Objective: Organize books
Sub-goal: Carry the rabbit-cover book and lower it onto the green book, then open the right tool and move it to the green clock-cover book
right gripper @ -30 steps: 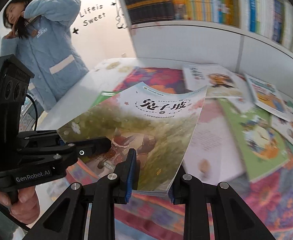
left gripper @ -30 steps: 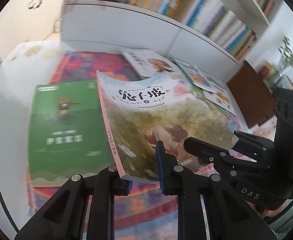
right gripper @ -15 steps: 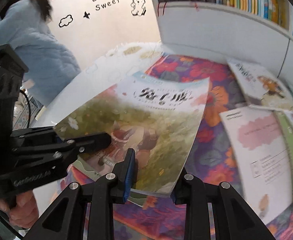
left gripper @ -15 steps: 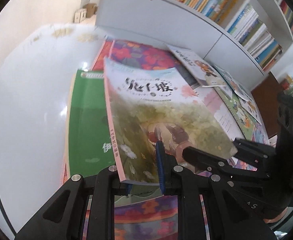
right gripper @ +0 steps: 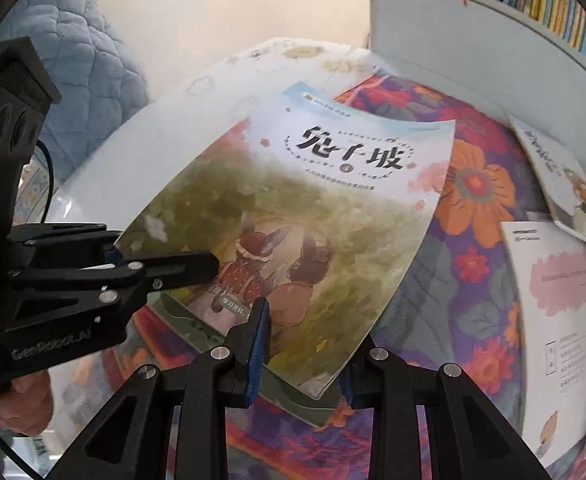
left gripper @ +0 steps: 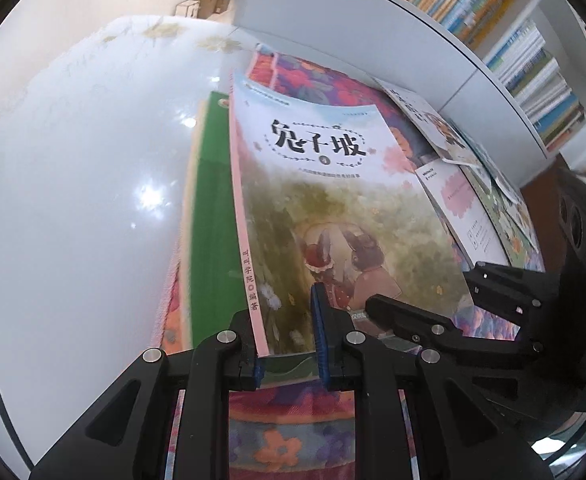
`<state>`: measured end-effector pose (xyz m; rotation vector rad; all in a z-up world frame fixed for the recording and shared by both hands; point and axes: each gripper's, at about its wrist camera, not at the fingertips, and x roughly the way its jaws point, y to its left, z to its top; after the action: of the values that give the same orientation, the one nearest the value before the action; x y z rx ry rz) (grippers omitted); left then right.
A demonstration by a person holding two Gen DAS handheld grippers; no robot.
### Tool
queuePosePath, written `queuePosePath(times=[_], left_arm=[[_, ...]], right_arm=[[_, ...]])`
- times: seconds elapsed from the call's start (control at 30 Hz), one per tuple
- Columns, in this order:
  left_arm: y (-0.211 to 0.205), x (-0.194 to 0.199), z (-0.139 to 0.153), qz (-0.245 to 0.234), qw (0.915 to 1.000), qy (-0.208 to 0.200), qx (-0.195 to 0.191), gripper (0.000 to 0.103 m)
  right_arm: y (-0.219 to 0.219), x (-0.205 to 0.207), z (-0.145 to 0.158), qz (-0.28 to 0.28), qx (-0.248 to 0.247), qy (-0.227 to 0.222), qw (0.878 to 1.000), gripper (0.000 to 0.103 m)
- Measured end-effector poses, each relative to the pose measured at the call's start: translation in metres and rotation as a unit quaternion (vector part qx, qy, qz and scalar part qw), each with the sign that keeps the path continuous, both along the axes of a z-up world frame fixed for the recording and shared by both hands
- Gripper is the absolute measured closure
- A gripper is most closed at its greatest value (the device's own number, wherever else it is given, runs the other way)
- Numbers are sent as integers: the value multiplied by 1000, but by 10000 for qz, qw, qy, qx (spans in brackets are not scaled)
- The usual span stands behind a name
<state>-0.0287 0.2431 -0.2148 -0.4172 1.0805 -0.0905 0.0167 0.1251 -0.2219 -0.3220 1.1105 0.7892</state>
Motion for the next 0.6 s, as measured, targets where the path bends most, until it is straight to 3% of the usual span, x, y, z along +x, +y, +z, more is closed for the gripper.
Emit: queuePosePath(times=[0.23, 0.37, 0.5, 0.6], left_arm=[[8, -13, -2, 281, 9995, 133, 100, 79], [15, -27, 3, 624, 9959, 326, 574, 77], [13, -45, 7, 640, 9899, 604, 1114, 77], [-3, -55, 20, 490, 9917, 509, 1075, 77]], right_arm=[[-2, -1, -4, 15, 89, 193, 9998, 65], [-6, -2, -5, 28, 171, 601, 9980, 57], [-44, -12, -1, -158, 393, 1157, 9924, 56], [-85, -20, 1, -444, 310, 1294, 9901, 56]])
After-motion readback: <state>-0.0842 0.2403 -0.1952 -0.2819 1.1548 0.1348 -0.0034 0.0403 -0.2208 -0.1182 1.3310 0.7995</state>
